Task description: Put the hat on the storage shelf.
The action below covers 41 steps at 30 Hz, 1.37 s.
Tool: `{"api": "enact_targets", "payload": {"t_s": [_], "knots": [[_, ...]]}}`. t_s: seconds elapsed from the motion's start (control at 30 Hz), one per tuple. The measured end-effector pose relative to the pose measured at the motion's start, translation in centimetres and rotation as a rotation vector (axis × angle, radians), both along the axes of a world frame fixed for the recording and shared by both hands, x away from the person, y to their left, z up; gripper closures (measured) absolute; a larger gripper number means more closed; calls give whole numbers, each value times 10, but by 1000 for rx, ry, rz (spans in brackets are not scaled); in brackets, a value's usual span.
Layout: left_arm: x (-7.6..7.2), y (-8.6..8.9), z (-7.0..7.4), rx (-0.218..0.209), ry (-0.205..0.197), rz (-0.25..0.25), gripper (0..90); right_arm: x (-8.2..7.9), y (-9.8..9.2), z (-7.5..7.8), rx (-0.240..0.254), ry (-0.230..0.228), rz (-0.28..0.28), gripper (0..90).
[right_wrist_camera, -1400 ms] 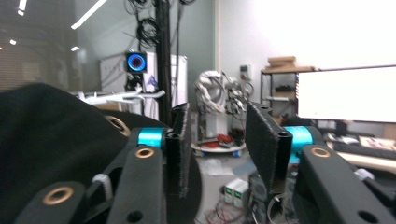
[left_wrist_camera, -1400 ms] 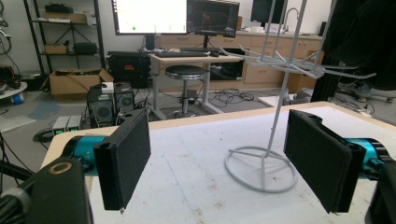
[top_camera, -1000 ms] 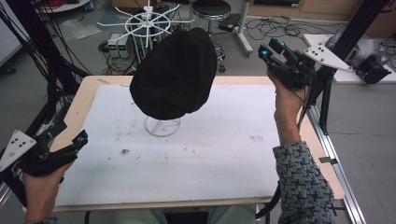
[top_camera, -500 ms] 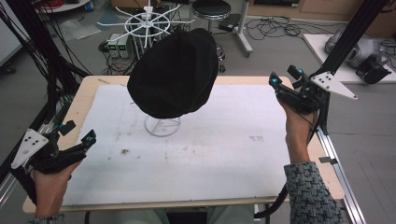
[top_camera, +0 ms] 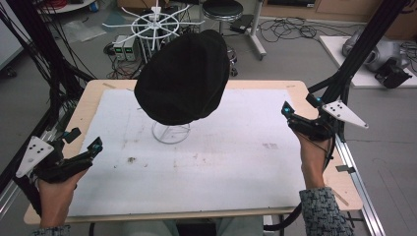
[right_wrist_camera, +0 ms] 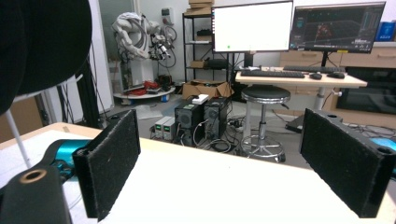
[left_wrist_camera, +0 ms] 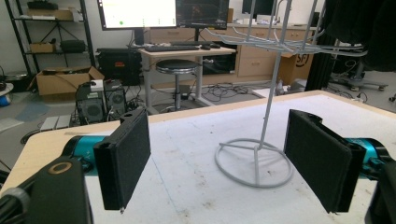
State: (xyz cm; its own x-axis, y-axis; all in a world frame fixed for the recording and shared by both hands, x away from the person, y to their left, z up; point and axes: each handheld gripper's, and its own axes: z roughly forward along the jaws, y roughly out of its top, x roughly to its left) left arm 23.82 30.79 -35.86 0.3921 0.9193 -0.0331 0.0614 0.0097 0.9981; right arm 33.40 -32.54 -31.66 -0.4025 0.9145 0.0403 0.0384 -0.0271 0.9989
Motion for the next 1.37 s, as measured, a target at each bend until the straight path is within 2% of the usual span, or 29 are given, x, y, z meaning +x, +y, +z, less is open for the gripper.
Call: {"api": "enact_targets", "payload": {"t_s": [0.27, 0.5, 0.6, 0.7, 0.83, 0.97, 1.23, 1.37], "knots": [[2, 0, -3, -3, 3, -1, 229, -12, -4, -32, 36, 34, 10, 99], [5, -4, -8, 3, 14, -10, 229, -21, -3, -58, 7, 72, -5, 99], [6, -6, -10, 7, 20, -12, 228, -25, -3, -66, 16, 85, -10, 99], [8, -8, -13, 13, 24, -14, 227, -30, -2, -76, -6, 99, -10, 99], [10, -10, -17, 17, 29, -11, 227, -33, -4, -91, -14, 136, -13, 100], [13, -11, -21, 18, 39, -12, 227, -35, -2, -99, -54, 158, -29, 99], [15, -10, -23, 24, 44, -7, 227, -34, -1, -102, -52, 166, -19, 99], [17, -9, -25, 32, 61, -1, 225, -34, -2, -103, -55, 170, -19, 100]]}}
